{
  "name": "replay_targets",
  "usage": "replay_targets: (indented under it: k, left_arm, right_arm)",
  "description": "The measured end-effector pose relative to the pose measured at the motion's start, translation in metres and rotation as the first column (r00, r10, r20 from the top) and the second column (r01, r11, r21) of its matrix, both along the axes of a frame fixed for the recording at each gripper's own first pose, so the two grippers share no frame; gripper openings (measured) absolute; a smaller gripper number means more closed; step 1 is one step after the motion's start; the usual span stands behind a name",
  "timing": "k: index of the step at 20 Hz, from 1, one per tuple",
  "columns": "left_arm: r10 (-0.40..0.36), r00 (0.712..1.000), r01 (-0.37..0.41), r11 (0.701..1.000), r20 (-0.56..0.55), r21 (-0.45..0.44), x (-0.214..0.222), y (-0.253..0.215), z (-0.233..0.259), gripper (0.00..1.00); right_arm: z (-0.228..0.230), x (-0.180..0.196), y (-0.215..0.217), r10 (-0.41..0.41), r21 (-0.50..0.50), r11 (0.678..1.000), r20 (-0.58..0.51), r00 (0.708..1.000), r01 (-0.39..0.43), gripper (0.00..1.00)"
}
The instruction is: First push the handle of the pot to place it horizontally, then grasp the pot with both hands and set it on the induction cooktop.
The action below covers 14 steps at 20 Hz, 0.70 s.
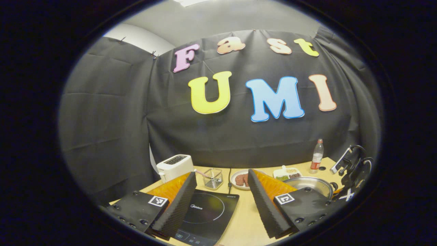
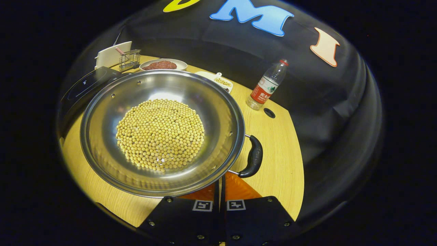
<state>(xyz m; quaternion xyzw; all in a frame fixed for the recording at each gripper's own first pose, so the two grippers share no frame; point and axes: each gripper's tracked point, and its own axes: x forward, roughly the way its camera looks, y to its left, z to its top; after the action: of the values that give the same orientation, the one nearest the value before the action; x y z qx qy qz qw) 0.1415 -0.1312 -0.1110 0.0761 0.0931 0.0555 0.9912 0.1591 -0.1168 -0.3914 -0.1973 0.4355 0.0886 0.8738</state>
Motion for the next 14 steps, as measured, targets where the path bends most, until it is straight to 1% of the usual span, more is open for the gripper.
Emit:
replay_targets:
  k: [3, 6, 8, 9, 10, 12, 13, 14]
  left_arm:
    - [-0.003, 0.999, 0.002, 1.000, -0.032, -0.016, 0.008, -0.010, -0.019, 1.00]
    - [-0.033, 0.996, 0.030, 0.999, -0.085, -0.037, 0.025, -0.019, -0.044, 0.98]
    - [-0.069, 0.990, 0.062, 0.996, -0.119, -0.060, 0.040, -0.025, -0.065, 0.99]
    - [-0.093, 0.986, 0.082, 0.993, -0.141, -0.080, 0.048, -0.029, -0.077, 0.99]
    - [-0.119, 0.980, 0.103, 0.990, -0.161, -0.101, 0.057, -0.034, -0.088, 0.98]
    - [-0.164, 0.966, 0.140, 0.981, -0.197, -0.132, 0.073, -0.041, -0.108, 0.99]
    - [-0.187, 0.959, 0.158, 0.977, -0.215, -0.146, 0.080, -0.046, -0.120, 0.99]
    - [-0.205, 0.951, 0.171, 0.973, -0.233, -0.157, 0.087, -0.050, -0.129, 0.99]
  right_arm:
    - [0.002, 0.007, 0.000, -0.019, 0.017, 1.000, 0.016, 1.000, 0.018, 0.01]
    - [0.007, 0.001, 0.000, -0.034, 0.077, 0.996, 0.004, 0.999, 0.033, 0.02]
    - [0.017, -0.003, -0.011, -0.081, 0.090, 0.993, 0.013, 0.997, 0.079, 0.19]
    - [0.026, -0.003, -0.018, -0.113, 0.096, 0.989, 0.030, 0.993, 0.110, 0.39]
    - [0.032, -0.003, -0.025, -0.150, 0.105, 0.984, 0.052, 0.987, 0.144, 0.48]
    - [0.051, 0.001, -0.030, -0.223, 0.159, 0.966, 0.105, 0.969, 0.205, 0.72]
    - [0.063, 0.003, -0.032, -0.261, 0.186, 0.954, 0.130, 0.957, 0.234, 0.96]
    - [0.069, 0.006, -0.033, -0.294, 0.212, 0.942, 0.152, 0.944, 0.259, 0.99]
